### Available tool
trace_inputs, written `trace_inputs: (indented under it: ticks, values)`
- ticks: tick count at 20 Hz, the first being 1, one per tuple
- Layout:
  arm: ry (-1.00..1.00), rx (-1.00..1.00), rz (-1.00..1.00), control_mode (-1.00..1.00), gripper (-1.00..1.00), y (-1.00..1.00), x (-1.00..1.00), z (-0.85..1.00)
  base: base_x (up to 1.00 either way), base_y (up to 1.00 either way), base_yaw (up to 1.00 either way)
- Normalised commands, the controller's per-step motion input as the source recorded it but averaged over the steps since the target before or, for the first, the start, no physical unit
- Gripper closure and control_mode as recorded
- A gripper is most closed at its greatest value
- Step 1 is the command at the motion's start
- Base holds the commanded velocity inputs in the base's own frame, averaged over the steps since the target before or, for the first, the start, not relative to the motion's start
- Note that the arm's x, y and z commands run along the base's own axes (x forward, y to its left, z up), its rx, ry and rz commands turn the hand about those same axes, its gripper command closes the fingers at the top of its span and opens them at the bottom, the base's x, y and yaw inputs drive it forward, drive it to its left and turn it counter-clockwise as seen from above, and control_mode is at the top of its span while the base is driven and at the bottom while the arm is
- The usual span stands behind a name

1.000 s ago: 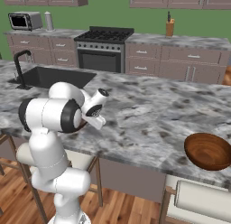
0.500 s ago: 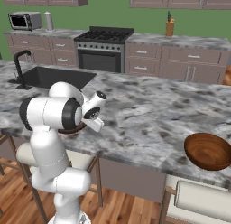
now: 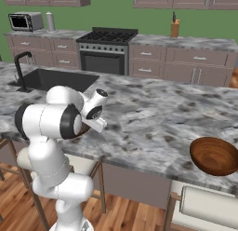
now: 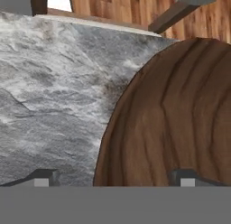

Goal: Pick up the bowls from the cabinet and place each bowl in front of a stool on the dining counter.

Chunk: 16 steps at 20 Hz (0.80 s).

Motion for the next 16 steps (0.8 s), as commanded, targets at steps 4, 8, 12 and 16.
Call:
trace_inputs:
  ticks: [4, 8, 12, 16]
  values:
    - [0.00, -0.16, 0.00, -1.00, -1.00, 0.00, -0.87, 0.47, 0.00, 0.00, 0.00]
    - [0.00, -0.25, 0.02, -1.00, -1.00, 0.00, -1.00, 0.53, 0.00, 0.00, 0.00]
    - [0.02, -0.34, 0.03, -1.00, -1.00, 0.00, -0.96, 0.84, 0.00, 0.00, 0.00]
    - [0.08, -0.33, 0.00, -1.00, -1.00, 0.00, -0.81, 0.87, 0.00, 0.00, 0.00]
